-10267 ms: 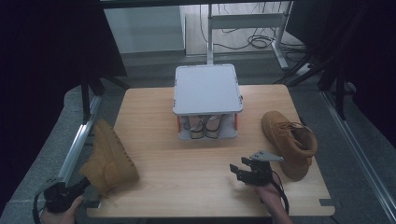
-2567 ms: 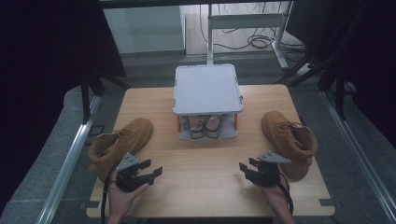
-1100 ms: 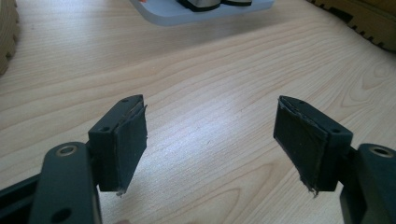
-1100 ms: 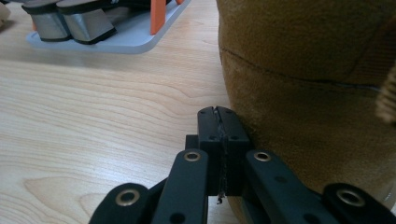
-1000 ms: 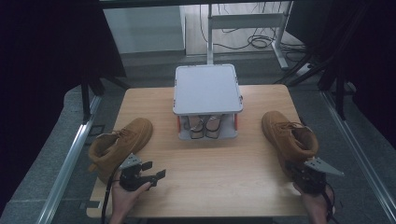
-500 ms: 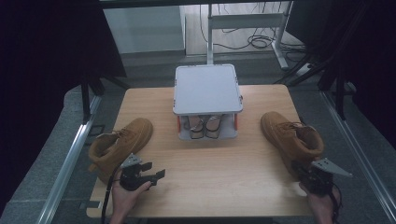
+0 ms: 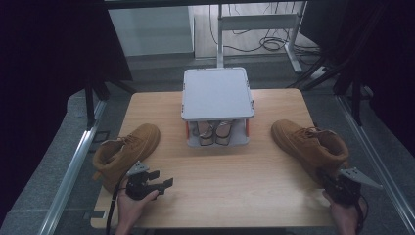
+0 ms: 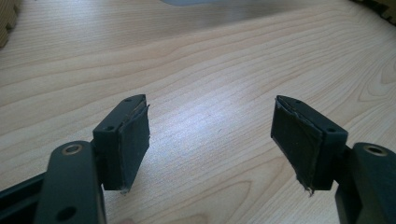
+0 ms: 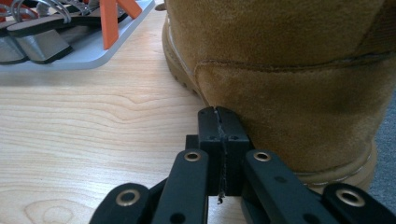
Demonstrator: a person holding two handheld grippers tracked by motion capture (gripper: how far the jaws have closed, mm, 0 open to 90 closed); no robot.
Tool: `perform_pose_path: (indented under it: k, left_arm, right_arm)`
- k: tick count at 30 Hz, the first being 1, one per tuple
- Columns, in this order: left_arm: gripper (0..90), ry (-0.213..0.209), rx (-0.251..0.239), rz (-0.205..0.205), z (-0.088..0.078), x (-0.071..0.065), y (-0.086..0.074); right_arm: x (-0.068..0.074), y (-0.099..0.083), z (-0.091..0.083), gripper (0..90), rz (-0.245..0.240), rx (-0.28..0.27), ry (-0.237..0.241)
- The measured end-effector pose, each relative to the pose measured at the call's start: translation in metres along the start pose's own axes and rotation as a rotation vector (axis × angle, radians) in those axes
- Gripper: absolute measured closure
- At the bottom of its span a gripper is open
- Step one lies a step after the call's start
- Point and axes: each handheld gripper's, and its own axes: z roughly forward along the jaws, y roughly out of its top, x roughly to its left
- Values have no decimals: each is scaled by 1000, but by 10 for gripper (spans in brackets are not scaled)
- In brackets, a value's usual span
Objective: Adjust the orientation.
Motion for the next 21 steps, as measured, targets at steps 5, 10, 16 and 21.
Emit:
perform_pose_path:
  k: [5,10,16,21]
  left_arm:
    - [278,-5,6,-4,1,0,0]
    - [278,-5,7,-3,1,0,0]
    - [286,-2,7,-4,1,0,0]
    - [291,-7,10,-6,3,-1,0]
  right_arm:
    - [0,-1,1,894,20,0,19]
    - [17,3,5,889,-24,0,58]
    - [37,6,9,877,-53,-5,118]
    - [58,5,19,877,-85,14,176]
